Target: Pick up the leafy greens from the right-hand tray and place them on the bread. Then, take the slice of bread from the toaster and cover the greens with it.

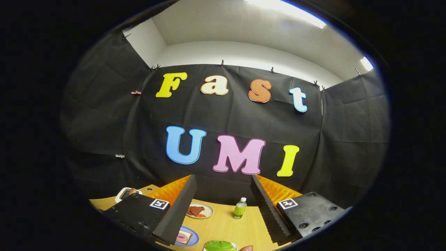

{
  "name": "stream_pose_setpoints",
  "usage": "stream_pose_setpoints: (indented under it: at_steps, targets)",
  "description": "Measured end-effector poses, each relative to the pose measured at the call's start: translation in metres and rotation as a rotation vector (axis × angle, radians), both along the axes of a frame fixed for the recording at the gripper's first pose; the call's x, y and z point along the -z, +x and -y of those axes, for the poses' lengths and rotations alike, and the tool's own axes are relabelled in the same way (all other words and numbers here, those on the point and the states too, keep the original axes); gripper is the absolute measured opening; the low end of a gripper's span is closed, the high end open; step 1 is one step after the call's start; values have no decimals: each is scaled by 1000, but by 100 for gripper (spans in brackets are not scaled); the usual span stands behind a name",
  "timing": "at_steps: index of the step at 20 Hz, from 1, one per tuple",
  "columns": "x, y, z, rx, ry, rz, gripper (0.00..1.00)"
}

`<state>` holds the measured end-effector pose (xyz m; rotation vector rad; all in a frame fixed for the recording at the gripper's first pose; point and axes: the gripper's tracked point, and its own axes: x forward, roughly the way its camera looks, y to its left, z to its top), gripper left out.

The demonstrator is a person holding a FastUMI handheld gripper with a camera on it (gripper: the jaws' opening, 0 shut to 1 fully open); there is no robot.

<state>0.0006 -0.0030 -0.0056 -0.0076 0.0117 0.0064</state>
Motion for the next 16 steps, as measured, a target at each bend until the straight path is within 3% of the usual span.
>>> stream_pose_setpoints:
  at_steps: [11,16]
  targets:
    - [12,-1,5,-9,-6,-27,97]
    - [52,4,5,-84,0,-104,97]
